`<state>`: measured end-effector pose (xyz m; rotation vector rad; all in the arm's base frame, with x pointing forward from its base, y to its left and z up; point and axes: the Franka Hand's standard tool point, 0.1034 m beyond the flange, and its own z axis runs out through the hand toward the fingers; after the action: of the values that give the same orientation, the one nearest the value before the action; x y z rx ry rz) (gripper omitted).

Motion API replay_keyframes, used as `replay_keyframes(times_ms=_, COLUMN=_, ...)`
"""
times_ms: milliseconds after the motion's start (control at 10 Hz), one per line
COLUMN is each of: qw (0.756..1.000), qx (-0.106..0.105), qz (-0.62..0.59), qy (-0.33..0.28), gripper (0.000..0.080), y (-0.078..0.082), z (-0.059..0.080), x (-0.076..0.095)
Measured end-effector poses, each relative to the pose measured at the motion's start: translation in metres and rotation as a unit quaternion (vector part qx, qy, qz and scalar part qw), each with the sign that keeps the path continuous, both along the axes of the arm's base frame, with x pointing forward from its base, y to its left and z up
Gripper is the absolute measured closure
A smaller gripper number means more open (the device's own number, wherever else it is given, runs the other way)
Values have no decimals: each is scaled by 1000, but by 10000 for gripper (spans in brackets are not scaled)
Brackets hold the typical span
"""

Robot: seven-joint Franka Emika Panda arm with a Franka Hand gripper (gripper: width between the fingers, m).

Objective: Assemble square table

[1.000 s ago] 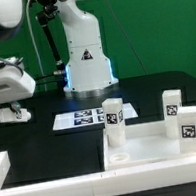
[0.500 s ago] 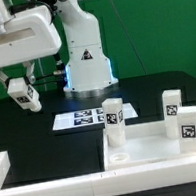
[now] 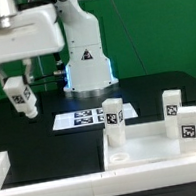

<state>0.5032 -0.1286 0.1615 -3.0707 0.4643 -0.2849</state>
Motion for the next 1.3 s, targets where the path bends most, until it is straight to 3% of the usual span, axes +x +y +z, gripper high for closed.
replay_keyframes(times_ms=200, qw=997, qx=-23, qz=-4, qy=-70, gripper=508, y=33, z=20, x=43)
replay_keyframes(times_ms=300, qw=991, qx=-42, qz=-15, qy=-124, gripper=508, y=32, z=31, x=56)
replay_keyframes(times_ms=500, qw=981, qx=-78, qz=-22, qy=-179, gripper=508, y=24, z=33, x=51)
replay_keyframes(times_ms=600, qw=985, qx=-67, qz=-19, qy=-160, gripper=508, y=28, z=26, x=48)
replay_keyframes(times_ms=800, qw=985, qx=-66, qz=-22, qy=-159, gripper=508, y=30, z=24, x=49)
replay_keyframes(times_ms=1000, qw=986, qx=-55, qz=-31, qy=-151, gripper=508, y=65, z=7, x=60)
replay_keyframes(times_ms=1300, qw=983, qx=-45, qz=-64, qy=-163, gripper=508, y=128, z=-16, x=105)
